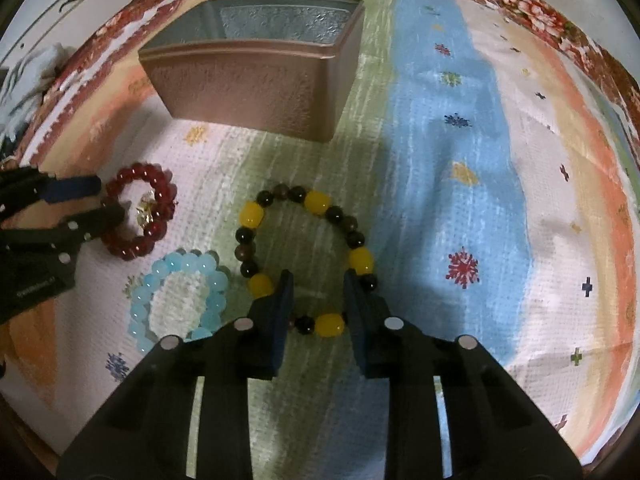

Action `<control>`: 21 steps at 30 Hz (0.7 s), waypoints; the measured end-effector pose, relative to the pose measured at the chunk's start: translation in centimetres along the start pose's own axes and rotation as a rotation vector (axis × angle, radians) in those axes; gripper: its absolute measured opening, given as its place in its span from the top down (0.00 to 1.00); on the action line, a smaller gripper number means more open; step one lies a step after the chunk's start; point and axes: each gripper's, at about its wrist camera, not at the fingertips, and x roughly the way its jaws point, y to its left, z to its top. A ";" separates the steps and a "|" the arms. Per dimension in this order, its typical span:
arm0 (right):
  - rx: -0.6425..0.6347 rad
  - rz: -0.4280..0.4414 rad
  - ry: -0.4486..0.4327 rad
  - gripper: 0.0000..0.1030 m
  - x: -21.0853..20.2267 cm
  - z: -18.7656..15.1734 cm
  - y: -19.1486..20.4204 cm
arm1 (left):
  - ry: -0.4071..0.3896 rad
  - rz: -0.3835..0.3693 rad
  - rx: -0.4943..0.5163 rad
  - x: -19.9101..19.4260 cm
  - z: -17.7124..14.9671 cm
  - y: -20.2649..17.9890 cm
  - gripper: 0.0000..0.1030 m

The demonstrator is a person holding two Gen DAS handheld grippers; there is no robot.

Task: Organize jewelry
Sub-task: 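Lower the left tool to the red bead bracelet while the right tool lowers to the yellow-black bracelet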

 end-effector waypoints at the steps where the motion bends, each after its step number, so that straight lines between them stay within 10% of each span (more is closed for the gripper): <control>1: 0.002 0.003 0.001 0.73 0.0 0.0 0.0 | 0.002 0.004 0.002 0.1 0.1 0.1 0.60; 15: 0.019 0.011 -0.030 0.71 -0.8 0.1 -0.4 | 0.006 0.011 0.004 0.2 0.1 0.1 0.62; 21: 0.027 -0.005 -0.073 0.55 -1.9 0.3 -0.4 | 0.006 0.011 0.005 0.2 0.1 0.1 0.62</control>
